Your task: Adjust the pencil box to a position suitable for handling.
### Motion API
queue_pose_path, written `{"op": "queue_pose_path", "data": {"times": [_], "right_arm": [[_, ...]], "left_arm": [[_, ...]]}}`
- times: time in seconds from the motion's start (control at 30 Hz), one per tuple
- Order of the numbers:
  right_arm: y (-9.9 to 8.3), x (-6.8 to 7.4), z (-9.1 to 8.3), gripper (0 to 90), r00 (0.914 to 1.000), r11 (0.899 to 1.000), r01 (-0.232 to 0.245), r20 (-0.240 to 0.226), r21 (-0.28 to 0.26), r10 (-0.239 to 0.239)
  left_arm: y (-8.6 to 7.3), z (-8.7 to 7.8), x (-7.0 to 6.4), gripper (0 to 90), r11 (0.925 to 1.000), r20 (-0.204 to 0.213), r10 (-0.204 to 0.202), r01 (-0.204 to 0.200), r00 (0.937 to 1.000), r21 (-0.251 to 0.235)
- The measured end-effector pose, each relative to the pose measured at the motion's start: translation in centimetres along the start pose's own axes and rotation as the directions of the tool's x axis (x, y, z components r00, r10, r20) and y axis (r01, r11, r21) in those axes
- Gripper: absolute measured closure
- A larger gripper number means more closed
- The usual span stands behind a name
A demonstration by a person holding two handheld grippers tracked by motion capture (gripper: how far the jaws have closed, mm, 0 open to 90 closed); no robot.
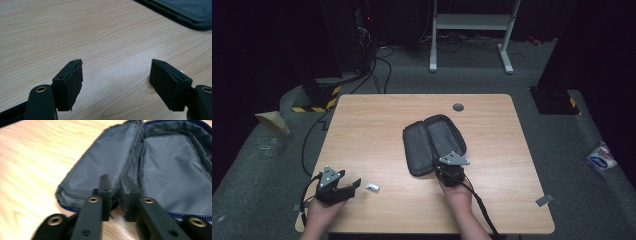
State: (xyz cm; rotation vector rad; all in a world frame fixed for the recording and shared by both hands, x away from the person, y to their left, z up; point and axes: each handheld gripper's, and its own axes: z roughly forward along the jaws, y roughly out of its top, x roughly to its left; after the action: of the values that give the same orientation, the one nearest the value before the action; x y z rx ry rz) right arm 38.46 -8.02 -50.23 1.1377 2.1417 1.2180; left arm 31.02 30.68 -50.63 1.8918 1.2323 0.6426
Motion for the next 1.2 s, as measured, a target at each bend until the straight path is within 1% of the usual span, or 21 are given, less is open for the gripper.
{"op": "queue_pose_path", "data": {"times": [0.07,0.1,0.13,0.17,0.2,0.23,0.27,0.3,0.33,0.37,0.4,0.43,0.47,0.5,0.53,0.63,0.83,0.97,1.1,1.13,1.2], "right_arm": [[0.3,-0.1,-0.7,68.7,0.9999,1.0,-0.005,-0.011,-0.029,0.004],[0.3,-0.1,-0.7,68.7,0.9999,1.0,-0.005,-0.011,-0.029,0.004],[0.4,-0.4,-1.0,65.1,0.9999,0.999,-0.012,-0.006,-0.039,0.012],[0.7,-1.1,-1.5,63.2,0.9996,0.998,-0.02,0.017,-0.054,0.021],[0.9,-2.7,-2.2,60.1,0.9959,0.998,-0.028,0.084,-0.06,0.033],[1.0,-3.6,-2.4,59.7,0.9925,0.998,-0.032,0.116,-0.055,0.038],[1.0,-3.6,-2.4,59.7,0.9925,0.998,-0.032,0.116,-0.055,0.038],[1.1,-5.7,-2.6,58.2,0.9829,0.998,-0.048,0.176,-0.042,0.055],[1.1,-5.7,-2.6,58.2,0.9829,0.998,-0.048,0.176,-0.042,0.055],[1.1,-7.5,-2.6,57.7,0.9739,0.996,-0.081,0.21,-0.03,0.086],[1.1,-7.5,-2.6,57.7,0.9739,0.996,-0.081,0.21,-0.03,0.086],[1.2,-8.7,-2.1,58.4,0.9685,0.994,-0.105,0.225,-0.018,0.106],[1.2,-8.7,-2.1,58.4,0.9685,0.994,-0.105,0.225,-0.018,0.106],[1.4,-9.3,-1.6,63.6,0.968,0.994,-0.107,0.227,-0.009,0.106],[1.4,-9.3,-1.6,63.6,0.968,0.994,-0.107,0.227,-0.009,0.106],[1.2,-9.5,-0.7,73.8,0.9708,0.995,-0.094,0.225,0.032,0.084],[0.1,-9.3,-1.0,76.1,0.9704,0.993,-0.101,0.225,0.056,0.086],[-1.3,-8.3,-2.0,75.3,0.9744,0.994,-0.093,0.211,0.065,0.077],[-2.1,-7.5,-2.7,73.2,0.9774,0.994,-0.093,0.196,0.058,0.08],[-2.4,-7.2,-2.9,72.6,0.978,0.994,-0.092,0.193,0.057,0.079],[-3.1,-6.1,-3.5,71.2,0.9809,0.994,-0.097,0.174,0.05,0.087]], "left_arm": [[0.0,-0.1,0.0,27.5,1.0,-0.002,0.002,-0.002,1.0,-0.003],[0.0,-0.1,0.0,27.7,1.0,-0.002,0.002,-0.002,1.0,-0.003],[0.0,-0.1,0.0,27.7,1.0,0.0,-0.003,0.003,1.0,-0.005],[0.0,-0.2,0.0,28.2,0.9999,0.004,-0.009,0.009,0.9999,-0.009],[0.0,-0.2,0.0,29.9,0.9999,0.003,-0.012,0.012,0.9999,-0.012],[0.1,-0.3,-0.1,30.6,0.9997,0.0,-0.02,0.02,0.9998,-0.016],[0.1,-0.3,-0.1,31.0,0.9997,0.0,-0.02,0.02,0.9998,-0.016],[0.4,-0.5,-0.2,31.5,0.9991,-0.007,-0.029,0.029,0.9996,-0.032],[0.4,-0.5,-0.2,32.3,0.9991,-0.007,-0.029,0.029,0.9996,-0.032],[0.6,-0.7,-0.4,33.1,0.9981,-0.007,-0.037,0.036,0.9993,-0.05],[0.6,-0.7,-0.4,33.7,0.9981,-0.007,-0.037,0.036,0.9993,-0.05],[0.6,-0.8,-0.6,34.7,0.9974,0.004,-0.041,0.041,0.9992,-0.059],[0.6,-0.8,-0.6,35.3,0.9974,0.004,-0.041,0.041,0.9992,-0.059],[0.7,-0.7,-0.8,36.5,0.997,0.016,-0.043,0.044,0.9989,-0.064],[0.7,-0.7,-0.8,37.6,0.997,0.016,-0.043,0.044,0.9989,-0.064],[0.8,-0.4,-1.4,42.7,0.9976,0.036,-0.032,0.035,0.9988,-0.06],[1.0,-0.4,-2.4,45.1,0.9975,0.037,-0.029,0.032,0.9989,-0.064],[1.2,-0.1,-3.5,44.6,0.9983,0.031,-0.019,0.02,0.9993,-0.055],[1.4,0.1,-3.9,43.0,0.9976,0.031,-0.026,0.028,0.9992,-0.063],[1.5,0.1,-4.0,42.0,0.9972,0.04,-0.034,0.037,0.9986,-0.065],[1.7,0.3,-4.4,34.9,0.9968,0.037,-0.036,0.038,0.9987,-0.07]]}}
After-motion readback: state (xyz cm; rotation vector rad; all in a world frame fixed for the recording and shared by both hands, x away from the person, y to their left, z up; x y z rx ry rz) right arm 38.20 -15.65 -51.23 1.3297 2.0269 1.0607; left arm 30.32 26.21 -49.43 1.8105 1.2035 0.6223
